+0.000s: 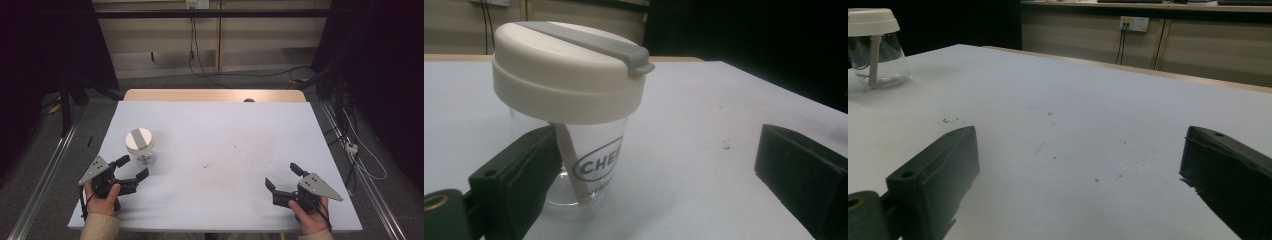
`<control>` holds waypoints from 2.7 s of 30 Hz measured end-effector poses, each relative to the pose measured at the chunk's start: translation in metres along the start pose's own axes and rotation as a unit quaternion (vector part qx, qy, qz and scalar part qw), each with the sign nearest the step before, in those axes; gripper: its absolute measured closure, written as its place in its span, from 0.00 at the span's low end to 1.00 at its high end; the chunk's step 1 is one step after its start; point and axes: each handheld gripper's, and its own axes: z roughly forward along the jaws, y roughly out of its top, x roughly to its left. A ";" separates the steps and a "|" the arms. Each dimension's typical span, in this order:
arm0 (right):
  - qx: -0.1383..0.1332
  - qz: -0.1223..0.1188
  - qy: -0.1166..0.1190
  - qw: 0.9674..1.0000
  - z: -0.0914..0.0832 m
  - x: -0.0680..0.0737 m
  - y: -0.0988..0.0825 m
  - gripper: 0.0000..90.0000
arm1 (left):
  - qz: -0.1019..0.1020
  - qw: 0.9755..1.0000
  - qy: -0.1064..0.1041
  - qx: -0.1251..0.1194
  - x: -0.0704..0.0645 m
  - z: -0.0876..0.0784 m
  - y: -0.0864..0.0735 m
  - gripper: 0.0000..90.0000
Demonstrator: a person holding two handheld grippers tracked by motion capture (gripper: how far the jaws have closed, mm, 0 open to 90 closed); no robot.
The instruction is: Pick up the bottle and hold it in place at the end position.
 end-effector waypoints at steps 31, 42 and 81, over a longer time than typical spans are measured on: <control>-0.003 -0.005 0.021 1.000 0.001 0.005 0.002 0.02 | -0.004 0.998 0.048 0.034 0.019 0.019 0.005 0.05; -0.004 -0.002 0.027 1.000 0.002 0.005 0.001 0.02 | 0.004 0.996 0.056 0.064 0.031 0.038 0.004 0.07; 0.002 -0.007 0.031 1.000 0.004 0.006 0.001 0.03 | 0.035 0.998 0.057 0.022 0.025 0.064 0.018 0.21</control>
